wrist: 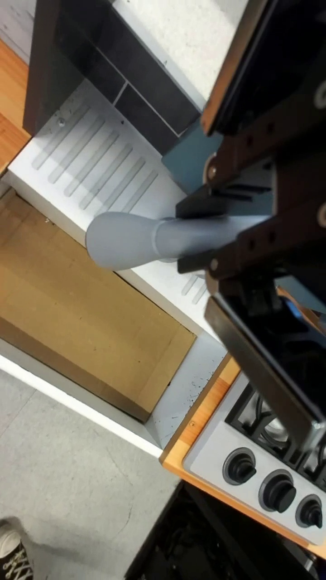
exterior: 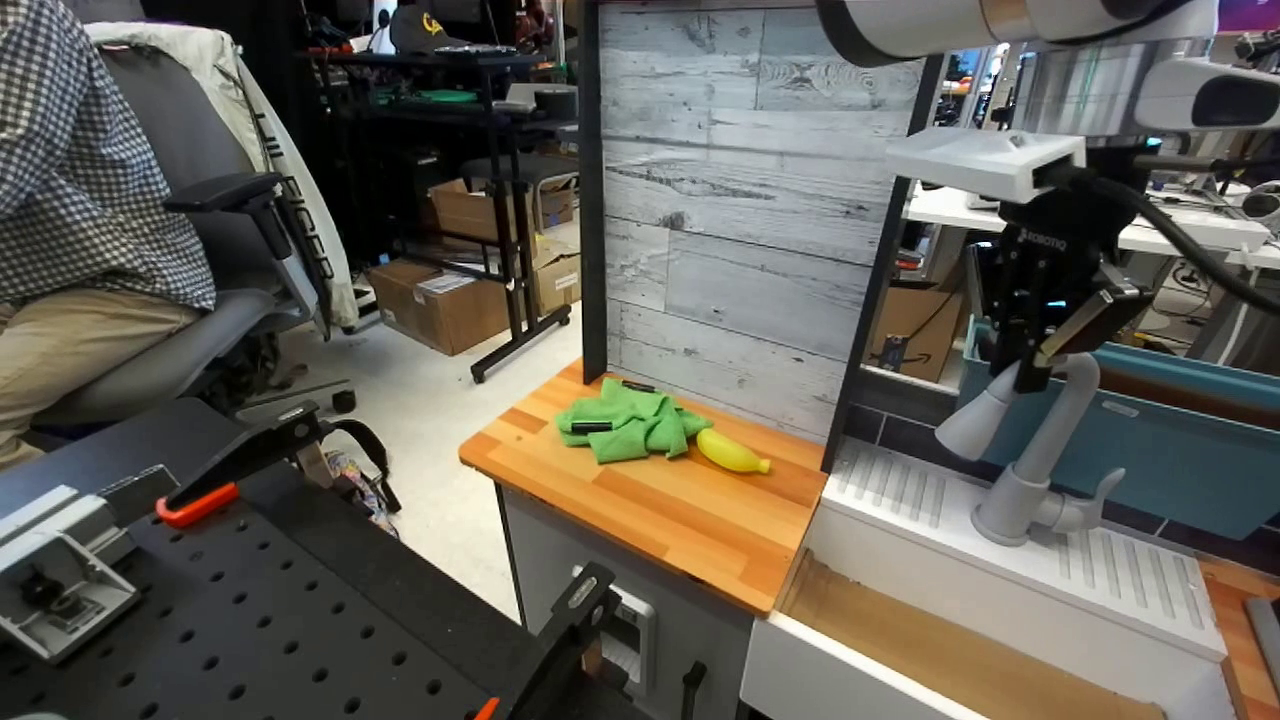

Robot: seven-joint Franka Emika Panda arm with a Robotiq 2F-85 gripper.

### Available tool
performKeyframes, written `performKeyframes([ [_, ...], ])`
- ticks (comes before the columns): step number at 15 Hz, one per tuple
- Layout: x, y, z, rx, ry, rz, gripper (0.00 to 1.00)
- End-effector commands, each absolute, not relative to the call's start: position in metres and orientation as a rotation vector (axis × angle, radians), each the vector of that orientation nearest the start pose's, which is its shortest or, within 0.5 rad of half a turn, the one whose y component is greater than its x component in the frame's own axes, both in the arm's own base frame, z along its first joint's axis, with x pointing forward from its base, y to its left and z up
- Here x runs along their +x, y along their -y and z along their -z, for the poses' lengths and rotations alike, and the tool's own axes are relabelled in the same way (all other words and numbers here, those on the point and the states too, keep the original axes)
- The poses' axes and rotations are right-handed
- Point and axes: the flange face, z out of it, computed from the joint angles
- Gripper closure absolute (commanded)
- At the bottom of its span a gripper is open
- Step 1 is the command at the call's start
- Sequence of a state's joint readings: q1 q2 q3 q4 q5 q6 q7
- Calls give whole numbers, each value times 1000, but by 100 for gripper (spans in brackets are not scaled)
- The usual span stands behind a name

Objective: Slide the tap slightly to the center of the sink

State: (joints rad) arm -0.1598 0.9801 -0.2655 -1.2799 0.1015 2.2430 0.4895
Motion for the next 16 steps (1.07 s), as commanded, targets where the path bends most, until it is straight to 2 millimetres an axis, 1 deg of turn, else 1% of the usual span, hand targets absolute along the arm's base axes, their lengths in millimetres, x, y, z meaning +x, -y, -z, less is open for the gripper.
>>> performKeyframes([
  [1, 700, 289, -171, -3087, -1209, -43, 94],
  [3, 700, 297, -174, -3130, -1105, -83, 94],
  [6, 700, 307, -174, -3164, -999, -112, 94],
  [12, 700, 324, -178, -3186, -841, -135, 94],
  [13, 700, 324, -178, -3186, -825, -143, 94],
  [14, 700, 324, -178, -3185, -811, -150, 57],
  [15, 700, 324, -178, -3186, -798, -154, 49],
  [16, 700, 325, -177, -3192, -784, -163, 44],
])
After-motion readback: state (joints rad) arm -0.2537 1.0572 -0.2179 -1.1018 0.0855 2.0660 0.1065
